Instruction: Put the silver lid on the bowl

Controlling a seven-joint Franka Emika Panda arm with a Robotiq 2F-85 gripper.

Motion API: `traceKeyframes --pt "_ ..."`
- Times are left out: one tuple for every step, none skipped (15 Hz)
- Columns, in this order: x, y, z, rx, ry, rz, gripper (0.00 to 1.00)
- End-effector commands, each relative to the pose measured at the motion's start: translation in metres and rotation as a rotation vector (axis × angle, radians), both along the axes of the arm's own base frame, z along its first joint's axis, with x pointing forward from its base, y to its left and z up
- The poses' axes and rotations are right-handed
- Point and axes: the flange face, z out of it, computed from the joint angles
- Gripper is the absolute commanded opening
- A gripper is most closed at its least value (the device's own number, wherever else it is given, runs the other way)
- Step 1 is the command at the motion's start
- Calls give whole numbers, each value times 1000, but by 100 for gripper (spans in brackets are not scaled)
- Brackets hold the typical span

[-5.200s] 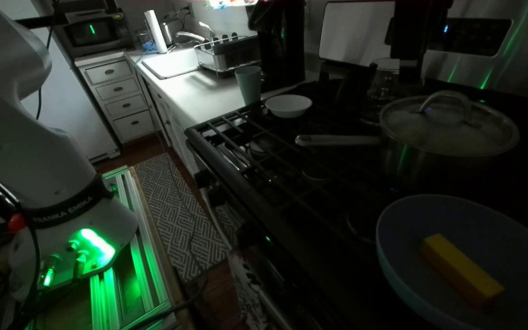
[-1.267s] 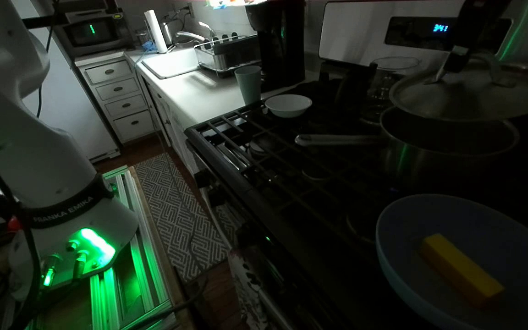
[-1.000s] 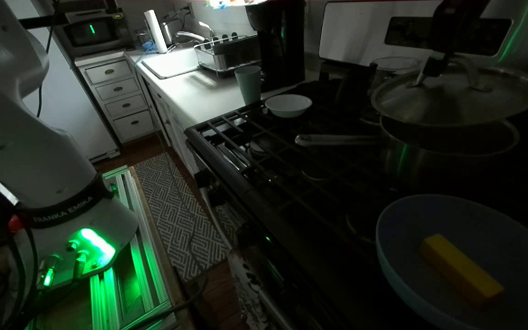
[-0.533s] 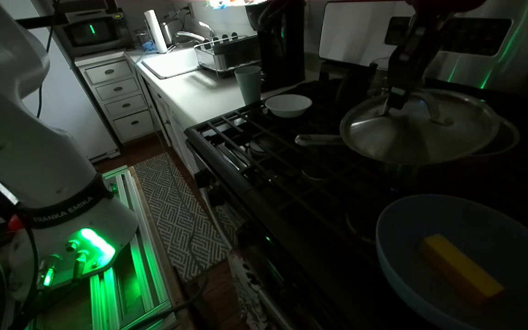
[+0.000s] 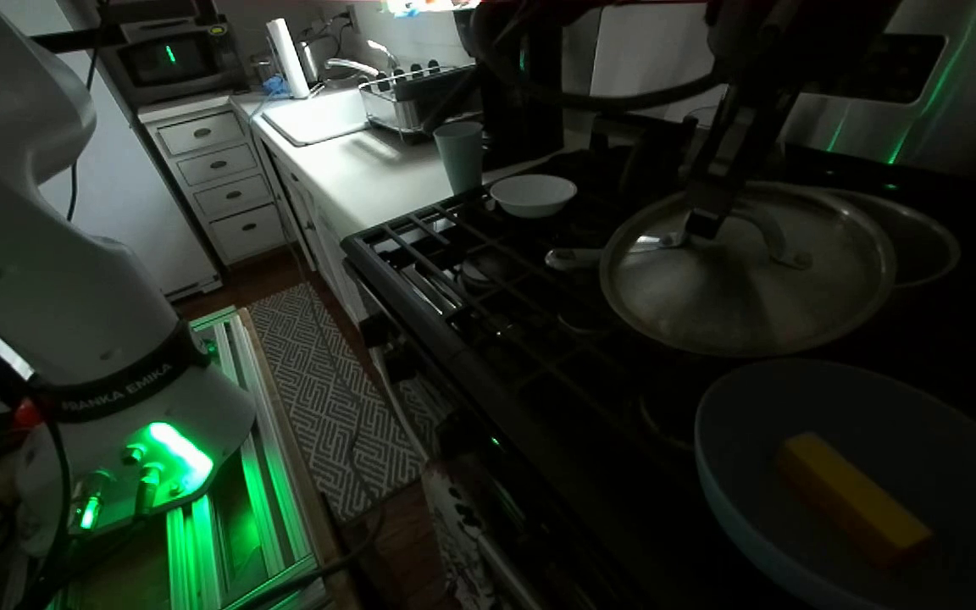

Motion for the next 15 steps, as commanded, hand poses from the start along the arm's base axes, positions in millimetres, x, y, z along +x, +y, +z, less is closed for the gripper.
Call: traceKeyframes --pt "1 -2 0 -18 23 11 4" --pt "-2 -11 -1 -64 73 26 4" --pt "-6 -17 -3 -89 119 58 4" --pt "-13 -23 -5 -123 171 111 4" --pt "-18 -29 -5 -143 205 161 4" --pt "-23 -35 -6 -159 244 206 4" --pt "-26 -40 -6 -160 272 258 4" --pt "-26 -45 -7 -152 294 309 4" --pt "-24 -46 -8 -135 270 370 4" --pt "-23 -48 -9 -122 259 407 4" --pt "-20 -49 -9 -110 240 458 4" --pt "-18 -53 -8 -111 225 508 4" --pt "-16 -60 -8 -110 212 555 4" --pt "-15 -66 -10 -91 203 567 4" --pt "-19 -51 -13 -125 227 516 4"
